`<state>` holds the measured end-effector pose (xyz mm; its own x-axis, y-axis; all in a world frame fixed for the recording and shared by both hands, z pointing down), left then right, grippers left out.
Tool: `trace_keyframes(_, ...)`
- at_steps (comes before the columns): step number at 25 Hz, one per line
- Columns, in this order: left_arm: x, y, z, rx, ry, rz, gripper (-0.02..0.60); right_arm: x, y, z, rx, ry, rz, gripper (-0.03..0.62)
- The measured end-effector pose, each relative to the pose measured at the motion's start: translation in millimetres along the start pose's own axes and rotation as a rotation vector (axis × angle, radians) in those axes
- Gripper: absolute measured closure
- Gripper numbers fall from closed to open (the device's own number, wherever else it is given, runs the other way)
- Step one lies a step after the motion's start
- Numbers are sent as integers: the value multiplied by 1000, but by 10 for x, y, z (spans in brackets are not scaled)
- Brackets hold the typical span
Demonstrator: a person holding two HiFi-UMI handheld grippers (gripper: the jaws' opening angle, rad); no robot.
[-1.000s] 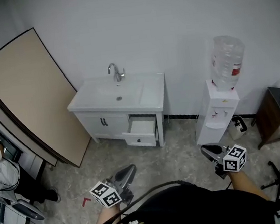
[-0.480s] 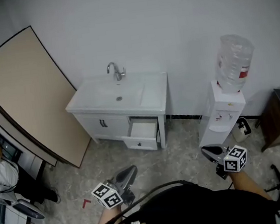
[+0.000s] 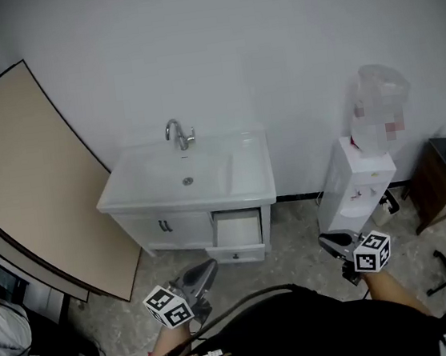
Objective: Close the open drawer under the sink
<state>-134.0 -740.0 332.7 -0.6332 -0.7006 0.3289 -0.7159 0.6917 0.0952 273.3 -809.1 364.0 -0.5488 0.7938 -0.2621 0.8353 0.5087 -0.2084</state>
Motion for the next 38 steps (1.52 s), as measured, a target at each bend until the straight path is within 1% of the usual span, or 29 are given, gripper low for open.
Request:
trace_keyframes(4,579,-9,213,16,4,-45,581,62,-497,130,8,-3,-32,591)
trace_keyframes(7,943,-15,228,26,34,-69,581,73,-809,130,30,-11,-49,591)
trace_keyframes(10,1209,9,181,21,55,-88,581,88,-1075,114,63,-2,-46,591)
trace_keyframes(12,1356,26,161,10,65,-79,581,44,-1236,146,86,12,-33,591)
trace_keyframes(14,1471,51,161,-5,78,-53,581,-33,-1395,204,99,19,-16,591)
trace_keyframes(19,1715,104,108,-20,101,32,581,-257,-1856,373,112,63,67,591)
trace_keyframes(21,1750,27,97,-22,88,74,581,-426,-2018,438,117,79,117,591)
trace_keyframes(23,1759,-31,90,-37,55,121,581,-627,-2194,480,125,91,179,591)
trace_keyframes(26,1815,-26,110,-79,13,236,581,-945,-2544,624,143,127,289,591)
trace_keyframes(28,1850,-66,144,-124,19,334,581,-1163,-2754,800,160,158,355,591)
trace_keyframes(30,1784,-219,125,-170,45,404,581,-1379,-2845,1005,169,197,412,591)
trace_keyframes(32,1697,-461,60,-196,46,441,581,-1618,-2887,1201,169,236,465,591)
trace_keyframes(34,1667,-716,25,-224,46,480,581,-1876,-2965,1348,173,250,505,591)
trace_keyframes(36,1621,-941,1,-260,53,506,581,-2096,-3036,1414,190,246,543,591)
trace_keyframes(38,1529,-1085,-65,-275,46,533,581,-2251,-3093,1408,218,250,584,591)
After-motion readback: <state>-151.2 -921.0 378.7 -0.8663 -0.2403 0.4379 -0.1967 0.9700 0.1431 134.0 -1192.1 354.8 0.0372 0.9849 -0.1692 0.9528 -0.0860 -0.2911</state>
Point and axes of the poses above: the fingertips, and each gripper's own axes: y backward along the fingers, x to its left, z out of its top, the point moved 8 cm from there along y, backward along the fingers, and after that the axes turned 2 degrees about -x, right-handed, at the moved point
